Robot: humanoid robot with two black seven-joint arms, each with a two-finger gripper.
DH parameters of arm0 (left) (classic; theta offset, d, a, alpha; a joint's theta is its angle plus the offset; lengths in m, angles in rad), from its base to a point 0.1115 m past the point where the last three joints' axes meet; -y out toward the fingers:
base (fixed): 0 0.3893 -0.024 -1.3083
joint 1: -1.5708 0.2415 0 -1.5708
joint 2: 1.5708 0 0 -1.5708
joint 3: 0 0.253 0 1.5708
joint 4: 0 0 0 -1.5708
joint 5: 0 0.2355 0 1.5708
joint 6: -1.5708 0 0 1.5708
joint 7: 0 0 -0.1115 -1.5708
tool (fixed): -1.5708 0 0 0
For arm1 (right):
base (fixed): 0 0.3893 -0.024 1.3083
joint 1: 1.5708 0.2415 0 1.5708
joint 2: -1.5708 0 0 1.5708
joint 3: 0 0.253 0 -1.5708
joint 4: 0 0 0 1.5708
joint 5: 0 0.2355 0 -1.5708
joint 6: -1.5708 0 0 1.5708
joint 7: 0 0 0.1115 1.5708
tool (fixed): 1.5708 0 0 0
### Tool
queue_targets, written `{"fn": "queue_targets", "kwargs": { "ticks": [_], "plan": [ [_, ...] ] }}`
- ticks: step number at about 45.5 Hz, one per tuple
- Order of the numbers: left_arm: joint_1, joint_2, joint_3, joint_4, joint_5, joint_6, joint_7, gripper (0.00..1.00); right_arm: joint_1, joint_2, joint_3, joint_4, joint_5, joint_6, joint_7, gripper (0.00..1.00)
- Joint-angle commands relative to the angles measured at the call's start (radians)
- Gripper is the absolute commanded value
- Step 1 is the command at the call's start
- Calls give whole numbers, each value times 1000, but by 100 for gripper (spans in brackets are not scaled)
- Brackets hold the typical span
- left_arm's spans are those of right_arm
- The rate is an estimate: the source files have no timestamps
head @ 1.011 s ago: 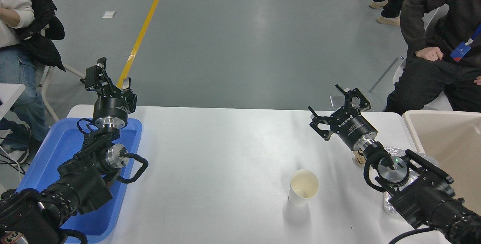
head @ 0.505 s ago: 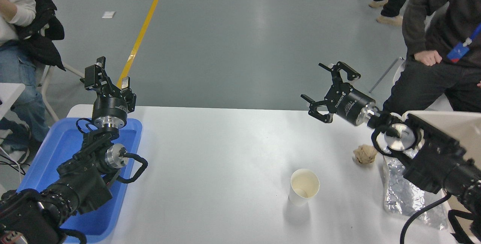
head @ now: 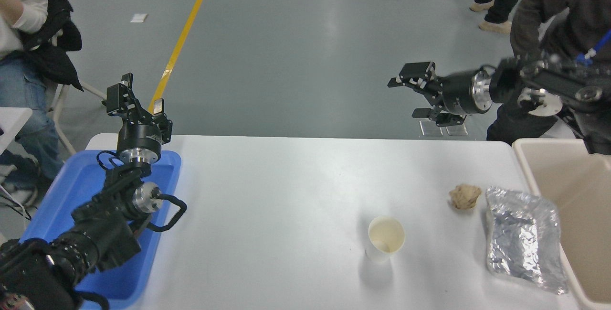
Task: Pick up paper cup place in dustbin
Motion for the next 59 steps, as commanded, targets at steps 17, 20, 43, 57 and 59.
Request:
{"fn": "queue_targets", "kwargs": {
  "ticks": [17, 20, 43, 57, 59],
  "plan": [
    [0, 0, 0, 0, 0, 0, 2, 100, 637, 98, -613, 533, -74, 116, 2, 100],
    [0, 0, 0, 0, 0, 0, 2, 100, 691, 107, -636, 599, -44, 142, 2, 100],
    [1, 2, -2, 0, 0, 0, 2, 100, 1010, 130, -842, 812, 155, 221, 4, 100],
    [1, 2, 0, 0, 0, 0, 2, 100, 944, 190, -805, 805, 173, 221, 4, 100],
    [1, 2, 0, 0, 0, 0, 2, 100, 909, 191, -785, 794, 172, 190, 4, 100]
  ]
}}
